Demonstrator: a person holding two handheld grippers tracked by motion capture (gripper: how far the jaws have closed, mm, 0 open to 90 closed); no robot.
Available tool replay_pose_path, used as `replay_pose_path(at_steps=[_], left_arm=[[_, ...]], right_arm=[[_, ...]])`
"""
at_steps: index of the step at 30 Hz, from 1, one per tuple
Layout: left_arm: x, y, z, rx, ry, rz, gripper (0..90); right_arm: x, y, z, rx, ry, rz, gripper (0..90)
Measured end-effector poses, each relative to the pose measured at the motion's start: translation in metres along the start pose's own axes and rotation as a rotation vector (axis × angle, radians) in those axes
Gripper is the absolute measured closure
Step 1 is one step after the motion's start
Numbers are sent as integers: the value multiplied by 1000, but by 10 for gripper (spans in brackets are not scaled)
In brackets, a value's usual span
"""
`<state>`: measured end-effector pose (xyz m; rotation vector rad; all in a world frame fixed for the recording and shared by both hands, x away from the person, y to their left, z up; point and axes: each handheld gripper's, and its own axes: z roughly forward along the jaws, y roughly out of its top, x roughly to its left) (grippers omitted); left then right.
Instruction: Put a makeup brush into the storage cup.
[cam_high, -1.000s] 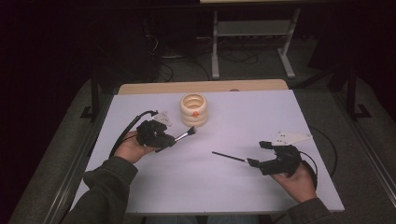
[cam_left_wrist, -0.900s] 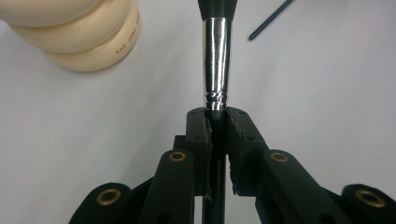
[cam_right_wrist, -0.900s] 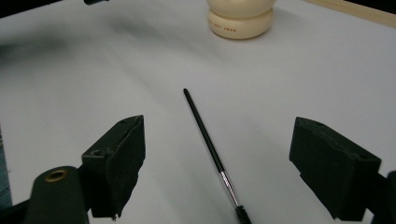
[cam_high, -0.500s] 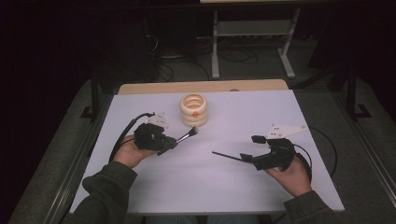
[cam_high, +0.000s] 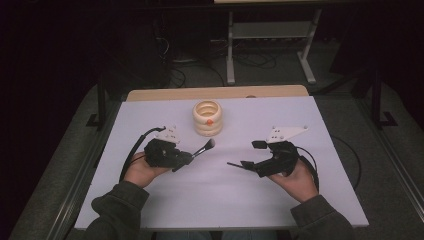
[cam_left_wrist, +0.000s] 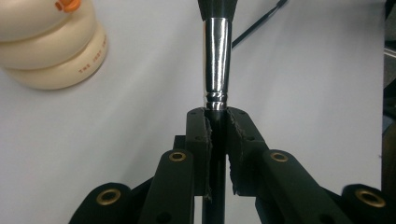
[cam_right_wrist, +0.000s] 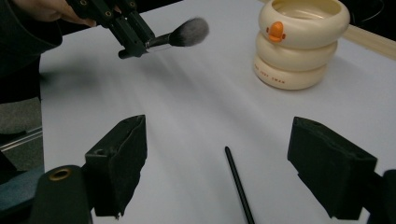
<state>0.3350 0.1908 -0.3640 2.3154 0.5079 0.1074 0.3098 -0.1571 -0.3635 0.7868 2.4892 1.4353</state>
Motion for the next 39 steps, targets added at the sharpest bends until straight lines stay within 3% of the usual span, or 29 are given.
replay_pose_path(at_steps=[10,11,30,39], left_arm=[[-5,-2,1,-35,-15,6,793],[-4,-2,0,-35,-14,25,793],[-16,3,0,-123,-35,46,793],[-28,8,8,-145,-60,76,793]], right_arm=[[-1,11,10,-5,22,-6,200],[-1,13,12,-2,39,5,208],[6,21,36,7,168,34,280],[11,22,47,2,231,47,367]])
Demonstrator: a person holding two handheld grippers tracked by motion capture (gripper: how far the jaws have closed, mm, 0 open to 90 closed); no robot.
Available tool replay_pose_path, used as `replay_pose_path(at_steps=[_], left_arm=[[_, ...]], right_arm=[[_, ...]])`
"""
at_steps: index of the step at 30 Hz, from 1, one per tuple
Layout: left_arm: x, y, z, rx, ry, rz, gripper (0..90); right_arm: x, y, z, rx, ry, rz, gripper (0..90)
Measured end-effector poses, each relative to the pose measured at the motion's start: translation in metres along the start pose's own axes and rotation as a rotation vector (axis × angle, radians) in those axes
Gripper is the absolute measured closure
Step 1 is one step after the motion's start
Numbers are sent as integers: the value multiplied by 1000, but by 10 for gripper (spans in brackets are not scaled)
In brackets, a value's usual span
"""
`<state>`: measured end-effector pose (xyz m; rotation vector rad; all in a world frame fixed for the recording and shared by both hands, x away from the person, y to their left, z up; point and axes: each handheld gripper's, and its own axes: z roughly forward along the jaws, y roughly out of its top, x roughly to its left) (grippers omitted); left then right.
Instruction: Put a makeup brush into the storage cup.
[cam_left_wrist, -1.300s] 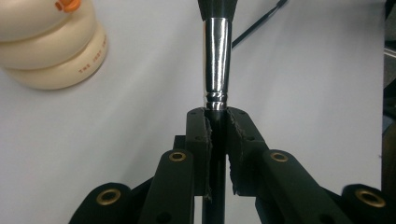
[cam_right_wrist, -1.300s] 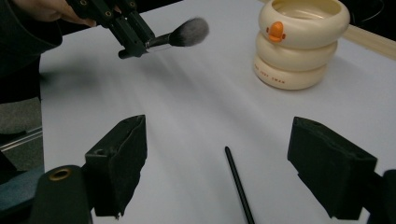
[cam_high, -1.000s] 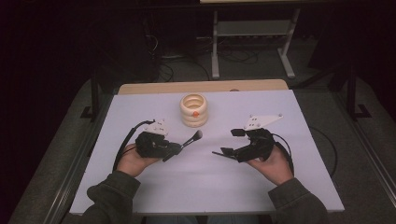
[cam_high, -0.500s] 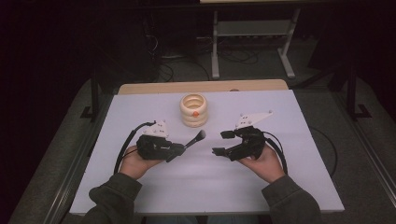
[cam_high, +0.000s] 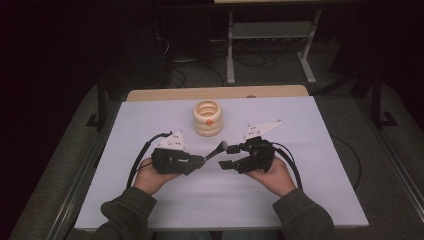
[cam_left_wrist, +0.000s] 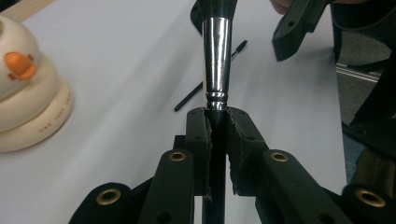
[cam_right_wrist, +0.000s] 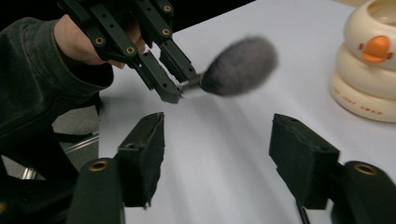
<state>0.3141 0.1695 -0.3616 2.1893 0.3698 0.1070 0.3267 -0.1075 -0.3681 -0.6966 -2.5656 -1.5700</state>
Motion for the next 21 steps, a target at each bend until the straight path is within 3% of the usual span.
replay_pose_path(at_steps=[8,21], left_arm=[[-7,0,11,16,-25,29,793],[-13,2,22,20,-52,41,793]], right_arm=[[-2,-3,4,4,66,15,499],[-7,-11,1,-24,145,103,741]])
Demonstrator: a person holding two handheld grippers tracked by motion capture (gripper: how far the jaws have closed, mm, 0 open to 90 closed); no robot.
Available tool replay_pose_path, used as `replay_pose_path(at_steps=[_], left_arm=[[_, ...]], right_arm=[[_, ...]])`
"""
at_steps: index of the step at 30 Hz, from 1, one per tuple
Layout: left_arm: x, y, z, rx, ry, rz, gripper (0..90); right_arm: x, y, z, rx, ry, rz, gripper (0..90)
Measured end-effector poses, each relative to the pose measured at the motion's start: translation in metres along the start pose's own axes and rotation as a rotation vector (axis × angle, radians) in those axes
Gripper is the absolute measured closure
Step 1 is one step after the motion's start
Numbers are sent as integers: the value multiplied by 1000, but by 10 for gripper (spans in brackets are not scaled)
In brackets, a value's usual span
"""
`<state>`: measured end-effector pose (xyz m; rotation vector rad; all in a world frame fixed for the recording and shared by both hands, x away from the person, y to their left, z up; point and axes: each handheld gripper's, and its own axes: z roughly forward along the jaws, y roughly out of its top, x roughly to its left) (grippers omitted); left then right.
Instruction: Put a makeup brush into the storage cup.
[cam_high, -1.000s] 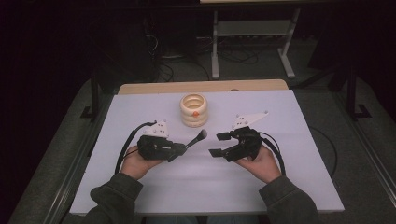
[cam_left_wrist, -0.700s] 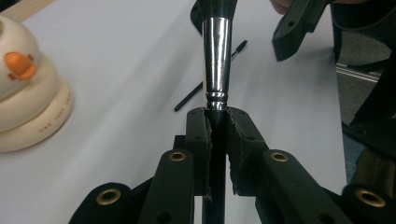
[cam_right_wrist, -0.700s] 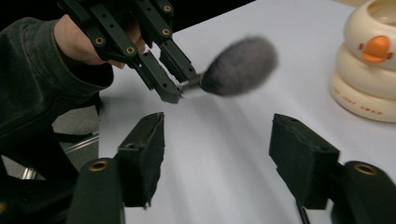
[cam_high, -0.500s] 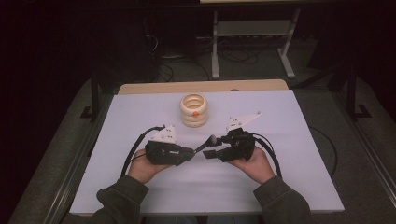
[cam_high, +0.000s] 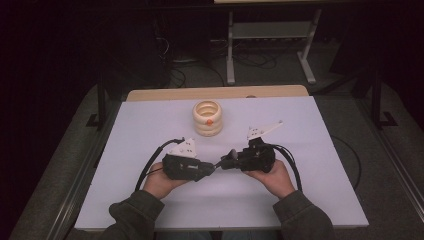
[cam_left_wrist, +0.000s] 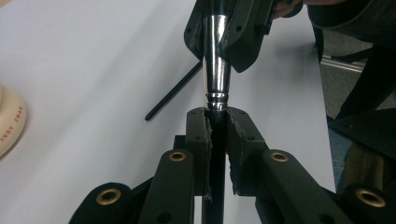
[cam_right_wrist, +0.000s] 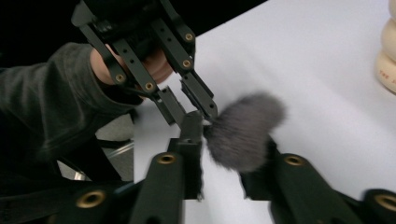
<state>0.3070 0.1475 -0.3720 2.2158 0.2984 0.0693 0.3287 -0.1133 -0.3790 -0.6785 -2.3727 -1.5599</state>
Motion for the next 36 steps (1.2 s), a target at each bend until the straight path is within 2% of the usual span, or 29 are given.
replay_pose_path(at_steps=[2,7,9,10,13,15,18,19,21,30,33,36], left_arm=[[-1,1,3,8,-5,17,793],[-2,0,6,23,-25,11,777],[-3,0,11,64,-10,5,650],[-3,-1,13,83,-12,6,625],[-4,-2,17,114,-21,0,613],[-5,-2,19,129,-36,-1,619],[-6,-1,21,134,-45,14,657],[-7,-1,21,132,-61,16,689],[-8,-1,21,125,-70,31,779],[-9,0,22,120,-56,9,792],[-8,0,20,90,-44,-7,793],[-8,2,18,67,-42,1,794]], right_arm=[[0,0,0,-8,20,0,762],[4,1,0,32,10,-25,767],[6,2,-1,52,-3,-43,768],[6,3,-1,59,1,-55,767],[10,7,-3,97,-21,-85,767],[13,9,-3,124,-2,-91,767],[17,12,-2,154,-11,-120,767],[18,12,-2,157,-16,-123,767],[20,13,-2,154,-24,-132,767],[23,14,0,129,-45,-158,766],[22,14,-2,99,-51,-156,756],[22,14,-2,72,-59,-154,687]])
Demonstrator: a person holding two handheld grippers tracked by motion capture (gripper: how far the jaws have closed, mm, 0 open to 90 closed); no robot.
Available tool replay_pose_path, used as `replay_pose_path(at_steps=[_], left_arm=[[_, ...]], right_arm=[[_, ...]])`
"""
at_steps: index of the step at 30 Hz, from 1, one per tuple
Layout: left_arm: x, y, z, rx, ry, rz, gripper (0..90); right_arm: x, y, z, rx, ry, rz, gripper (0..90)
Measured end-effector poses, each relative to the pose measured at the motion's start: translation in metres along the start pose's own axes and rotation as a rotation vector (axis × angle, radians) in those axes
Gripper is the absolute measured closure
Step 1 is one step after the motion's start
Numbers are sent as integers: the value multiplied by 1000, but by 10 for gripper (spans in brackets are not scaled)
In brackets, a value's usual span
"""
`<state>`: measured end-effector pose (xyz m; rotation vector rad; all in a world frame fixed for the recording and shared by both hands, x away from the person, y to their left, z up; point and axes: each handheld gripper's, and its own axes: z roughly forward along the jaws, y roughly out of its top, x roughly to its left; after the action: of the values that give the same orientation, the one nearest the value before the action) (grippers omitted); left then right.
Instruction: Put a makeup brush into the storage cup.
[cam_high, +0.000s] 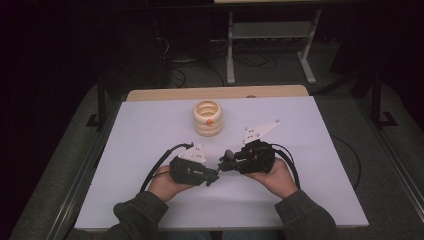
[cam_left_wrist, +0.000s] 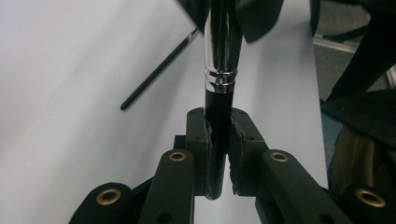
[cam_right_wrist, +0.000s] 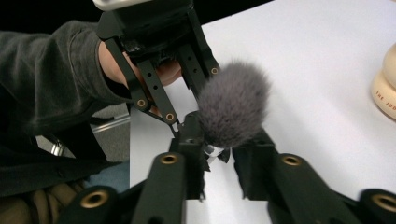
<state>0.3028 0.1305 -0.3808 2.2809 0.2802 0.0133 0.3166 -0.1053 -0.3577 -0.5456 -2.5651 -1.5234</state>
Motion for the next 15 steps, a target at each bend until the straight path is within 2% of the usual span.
replay_pose_path(at_steps=[4,7,8,15], left_arm=[[-2,1,-2,-13,10,-1,794],[0,1,-3,-20,9,-6,794],[-1,1,-3,-35,6,-19,794],[2,1,-6,-45,10,-24,794]], right_arm=[[-1,-1,2,-5,-7,20,645],[0,0,1,-26,-13,17,645],[0,0,1,-30,-15,19,647],[0,-1,-1,-69,-18,30,664]])
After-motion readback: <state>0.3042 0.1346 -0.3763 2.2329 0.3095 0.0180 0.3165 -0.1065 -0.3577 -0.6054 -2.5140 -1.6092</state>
